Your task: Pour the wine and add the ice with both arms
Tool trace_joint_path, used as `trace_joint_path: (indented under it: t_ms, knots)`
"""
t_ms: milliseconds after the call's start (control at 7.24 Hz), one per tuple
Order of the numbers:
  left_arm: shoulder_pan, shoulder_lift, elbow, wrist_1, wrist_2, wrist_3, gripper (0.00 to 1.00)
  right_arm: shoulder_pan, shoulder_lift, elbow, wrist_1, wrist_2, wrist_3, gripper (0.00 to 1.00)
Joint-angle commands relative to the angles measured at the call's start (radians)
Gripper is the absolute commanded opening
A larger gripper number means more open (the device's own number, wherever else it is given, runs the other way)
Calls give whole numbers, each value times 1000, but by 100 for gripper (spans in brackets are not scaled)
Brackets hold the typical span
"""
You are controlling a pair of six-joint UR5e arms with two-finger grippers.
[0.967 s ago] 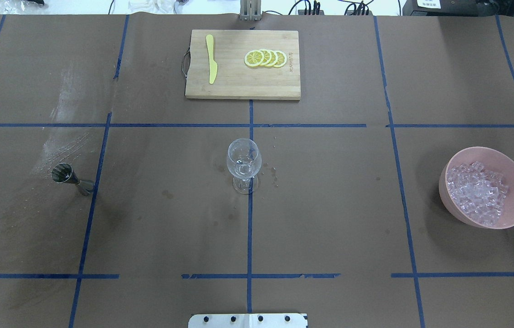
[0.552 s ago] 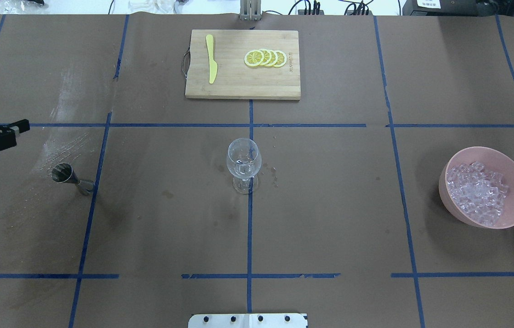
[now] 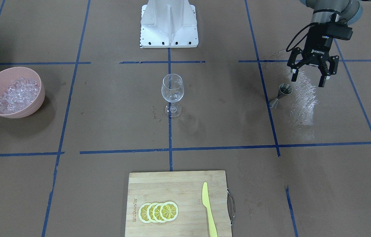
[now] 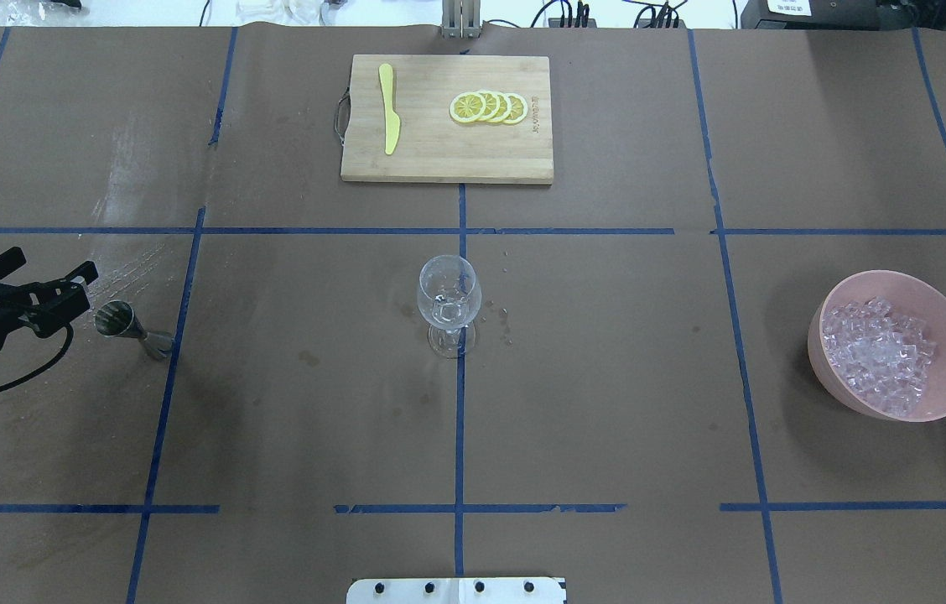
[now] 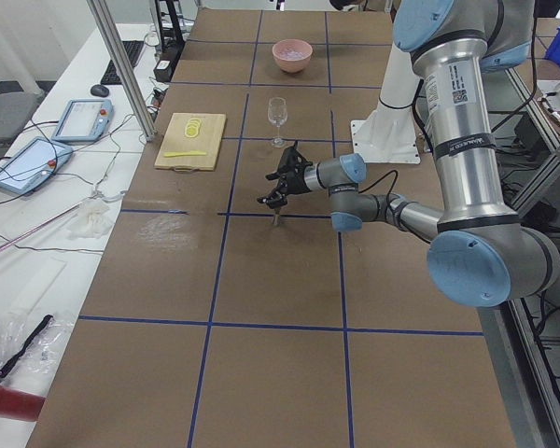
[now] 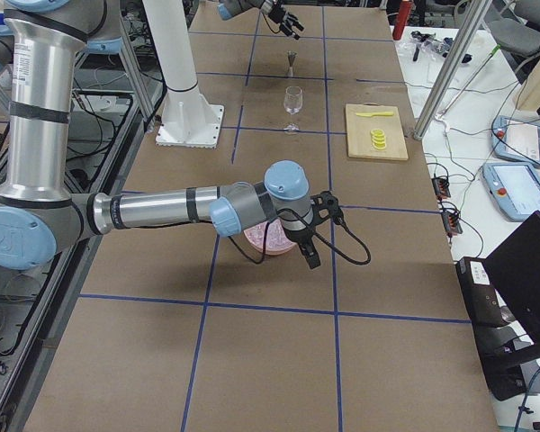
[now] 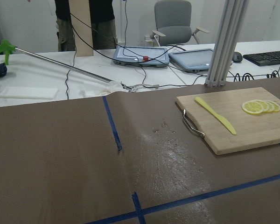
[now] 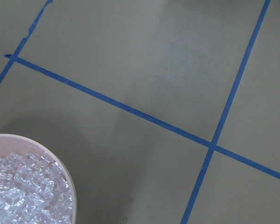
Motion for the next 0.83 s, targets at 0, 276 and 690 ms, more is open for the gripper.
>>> trace_joint_path:
  t_ms: [0,276,690]
  knots:
    - [101,-12,47,13,167,-87,100,2,0,-1,0,0,-1,100]
    - [141,-70,107,13,244,-99,100,0,0,-1,0,-1,-1,100]
    - [175,-107,163,13,293,-100,100,0,0,-3,0,-1,-1,100]
